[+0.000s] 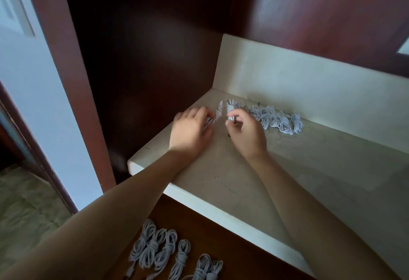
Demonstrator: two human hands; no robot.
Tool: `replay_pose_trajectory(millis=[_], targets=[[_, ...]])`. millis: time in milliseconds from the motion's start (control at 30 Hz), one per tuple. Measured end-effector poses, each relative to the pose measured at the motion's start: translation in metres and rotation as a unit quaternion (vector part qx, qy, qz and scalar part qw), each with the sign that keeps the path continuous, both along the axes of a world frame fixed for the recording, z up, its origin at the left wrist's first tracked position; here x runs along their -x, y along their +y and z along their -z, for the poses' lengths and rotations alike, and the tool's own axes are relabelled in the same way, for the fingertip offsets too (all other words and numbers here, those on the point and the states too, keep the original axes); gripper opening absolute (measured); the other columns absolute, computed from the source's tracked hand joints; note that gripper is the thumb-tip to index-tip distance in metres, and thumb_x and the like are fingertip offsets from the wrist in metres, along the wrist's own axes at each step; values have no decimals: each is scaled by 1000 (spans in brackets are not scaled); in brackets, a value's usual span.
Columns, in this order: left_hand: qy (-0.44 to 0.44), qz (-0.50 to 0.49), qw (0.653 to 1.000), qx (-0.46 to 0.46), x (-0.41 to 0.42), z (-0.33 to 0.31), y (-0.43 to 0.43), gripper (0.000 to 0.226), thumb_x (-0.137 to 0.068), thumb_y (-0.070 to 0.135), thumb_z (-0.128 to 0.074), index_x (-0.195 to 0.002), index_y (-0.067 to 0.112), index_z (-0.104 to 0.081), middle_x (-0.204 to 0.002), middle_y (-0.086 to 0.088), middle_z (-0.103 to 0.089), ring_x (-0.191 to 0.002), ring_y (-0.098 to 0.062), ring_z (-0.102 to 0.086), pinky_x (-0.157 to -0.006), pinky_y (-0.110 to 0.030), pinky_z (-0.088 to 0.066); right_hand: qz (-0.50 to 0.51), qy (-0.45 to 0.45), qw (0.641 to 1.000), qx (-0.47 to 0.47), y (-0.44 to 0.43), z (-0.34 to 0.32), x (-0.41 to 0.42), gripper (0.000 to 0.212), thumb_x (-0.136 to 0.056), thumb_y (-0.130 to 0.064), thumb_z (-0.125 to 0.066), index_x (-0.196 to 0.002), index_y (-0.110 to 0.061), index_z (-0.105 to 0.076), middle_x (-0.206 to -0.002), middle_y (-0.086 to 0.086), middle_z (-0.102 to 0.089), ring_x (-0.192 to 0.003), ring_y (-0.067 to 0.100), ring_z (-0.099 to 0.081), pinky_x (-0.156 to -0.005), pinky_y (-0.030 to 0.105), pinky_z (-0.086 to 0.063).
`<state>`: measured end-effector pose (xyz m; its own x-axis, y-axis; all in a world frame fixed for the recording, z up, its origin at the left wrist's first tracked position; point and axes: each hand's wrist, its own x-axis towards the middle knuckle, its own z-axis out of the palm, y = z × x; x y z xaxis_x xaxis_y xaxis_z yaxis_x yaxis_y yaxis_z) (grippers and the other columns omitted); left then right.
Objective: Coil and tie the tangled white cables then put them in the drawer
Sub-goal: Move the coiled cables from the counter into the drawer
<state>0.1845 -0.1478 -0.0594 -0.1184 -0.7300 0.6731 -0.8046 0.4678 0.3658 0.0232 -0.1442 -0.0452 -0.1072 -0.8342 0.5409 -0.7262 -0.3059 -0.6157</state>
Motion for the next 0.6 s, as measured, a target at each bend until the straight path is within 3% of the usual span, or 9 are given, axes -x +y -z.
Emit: replay_pose_trajectory(millis=[133,267,433,600], targets=[[8,63,997,33,-1,-5,15,23,-78,30,-55,-98,21,-62,-96,2,-65,-91,-23,-62,-79,-33,-41,-28,-112,993,-13,46,-2,6,12,-86,-13,-66,-94,-22,-66,-80,-6,-70,-74,10,-66,-76,38,-55],[107,124,986,22,4,-7,53,20,-79,27,-55,-96,19,-62,-96,7,-63,-87,-15,-61,-77,-33,-49,-19,-171,985,-10,104,-9,13,15,-84,-14,-70,-88,-28,-66,-75,-6,-69,-69,12,-66,-70,33,-55],[199,209,957,-5,4,5,132,14,-84,21,-62,-97,25,-59,-95,16,-57,-81,2,-52,-71,-16,-40,-31,-185,982,-10,186,-6,18,22,-84,-9,-74,-88,-30,-68,-79,-8,-70,-71,3,-64,-65,13,-47],[210,259,940,-66,4,25,188,23,-83,13,-70,-97,26,-58,-93,14,-59,-74,-4,-54,-65,-15,-40,-24,-196,979,-43,247,12,22,24,-85,-10,-74,-89,-32,-67,-79,-14,-69,-71,2,-64,-64,21,-52]])
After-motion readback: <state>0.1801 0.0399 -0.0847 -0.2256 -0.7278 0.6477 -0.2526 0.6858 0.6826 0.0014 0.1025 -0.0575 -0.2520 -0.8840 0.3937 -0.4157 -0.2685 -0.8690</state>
